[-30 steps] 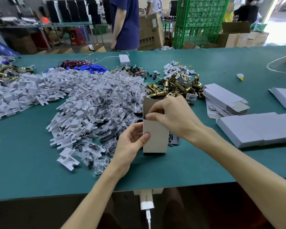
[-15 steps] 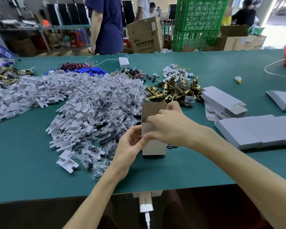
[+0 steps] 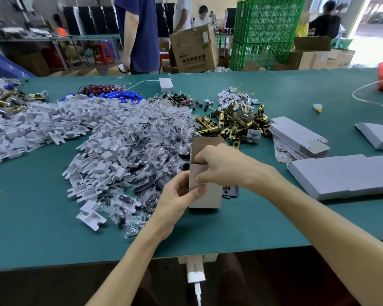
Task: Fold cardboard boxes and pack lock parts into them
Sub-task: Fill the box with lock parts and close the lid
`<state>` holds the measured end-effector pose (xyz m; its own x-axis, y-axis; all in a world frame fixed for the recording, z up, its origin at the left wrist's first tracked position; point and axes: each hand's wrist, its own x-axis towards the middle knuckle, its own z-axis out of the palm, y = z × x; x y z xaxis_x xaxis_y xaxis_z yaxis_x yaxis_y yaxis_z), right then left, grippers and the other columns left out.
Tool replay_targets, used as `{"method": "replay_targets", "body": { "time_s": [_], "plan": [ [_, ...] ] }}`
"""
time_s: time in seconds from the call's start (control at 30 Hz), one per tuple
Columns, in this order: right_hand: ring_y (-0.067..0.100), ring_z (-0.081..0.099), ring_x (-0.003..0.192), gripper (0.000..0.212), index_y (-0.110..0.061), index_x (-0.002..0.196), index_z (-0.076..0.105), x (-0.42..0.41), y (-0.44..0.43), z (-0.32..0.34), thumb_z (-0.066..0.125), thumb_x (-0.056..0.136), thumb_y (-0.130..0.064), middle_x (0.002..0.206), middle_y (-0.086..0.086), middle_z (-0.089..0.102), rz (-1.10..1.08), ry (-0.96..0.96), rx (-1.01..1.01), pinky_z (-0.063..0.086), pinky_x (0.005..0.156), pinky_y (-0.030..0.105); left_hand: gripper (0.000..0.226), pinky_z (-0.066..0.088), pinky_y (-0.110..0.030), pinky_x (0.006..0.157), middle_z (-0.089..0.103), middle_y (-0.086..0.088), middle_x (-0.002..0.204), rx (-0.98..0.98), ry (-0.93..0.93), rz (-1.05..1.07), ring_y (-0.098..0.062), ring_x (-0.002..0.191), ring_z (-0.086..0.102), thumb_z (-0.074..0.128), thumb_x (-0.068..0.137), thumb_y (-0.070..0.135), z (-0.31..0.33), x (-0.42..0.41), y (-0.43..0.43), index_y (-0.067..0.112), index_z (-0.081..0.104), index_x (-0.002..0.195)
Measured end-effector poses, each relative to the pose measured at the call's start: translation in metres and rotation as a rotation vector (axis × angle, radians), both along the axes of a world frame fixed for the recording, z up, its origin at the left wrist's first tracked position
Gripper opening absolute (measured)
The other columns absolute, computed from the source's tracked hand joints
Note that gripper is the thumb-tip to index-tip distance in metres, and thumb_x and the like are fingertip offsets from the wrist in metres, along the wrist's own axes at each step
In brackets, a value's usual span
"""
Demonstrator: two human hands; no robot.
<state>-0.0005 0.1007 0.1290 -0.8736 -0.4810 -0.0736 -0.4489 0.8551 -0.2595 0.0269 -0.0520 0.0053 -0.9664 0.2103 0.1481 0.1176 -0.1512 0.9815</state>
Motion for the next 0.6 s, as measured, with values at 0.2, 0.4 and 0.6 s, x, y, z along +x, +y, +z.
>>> {"method": "replay_targets", "body": {
  "time_s": [0.2, 0.4, 0.6],
  "plan": [
    [0.029, 0.055, 0.091, 0.032, -0.028, 0.072, 0.038, 0.004, -0.003, -0.001, 0.061, 0.094, -0.028, 0.075, -0.006, 0.048, 0.017, 0.01, 0.09, 0.042, 0.071, 0.039, 0.039, 0.058, -0.031, 0.091, 0.074, -0.013, 0.117, 0.032, -0.002, -0.007, -0.018, 0.106, 0.069, 0.076, 0.09, 0.018, -0.001, 0.0, -0.001, 0.009, 0.065, 0.126],
    [0.025, 0.051, 0.09, 0.018, -0.032, 0.081, 0.045, 0.014, -0.011, 0.002, 0.057, 0.094, -0.027, 0.075, -0.008, 0.048, 0.049, 0.031, 0.151, 0.034, 0.062, 0.035, 0.037, 0.056, -0.025, 0.085, 0.075, -0.004, 0.112, -0.008, 0.004, -0.046, -0.015, 0.105, 0.069, 0.084, 0.086, 0.016, -0.001, 0.0, 0.0, 0.028, 0.07, 0.118],
    [0.027, 0.053, 0.082, 0.009, -0.029, 0.088, 0.052, 0.023, -0.014, 0.003, 0.055, 0.097, -0.026, 0.077, -0.004, 0.055, -0.01, 0.174, 0.084, 0.031, 0.066, 0.033, 0.035, 0.055, -0.023, 0.083, 0.077, -0.002, 0.109, -0.023, 0.0, -0.021, -0.012, 0.103, 0.071, 0.086, 0.081, 0.022, -0.002, -0.001, 0.0, 0.031, 0.072, 0.112]
  ]
}}
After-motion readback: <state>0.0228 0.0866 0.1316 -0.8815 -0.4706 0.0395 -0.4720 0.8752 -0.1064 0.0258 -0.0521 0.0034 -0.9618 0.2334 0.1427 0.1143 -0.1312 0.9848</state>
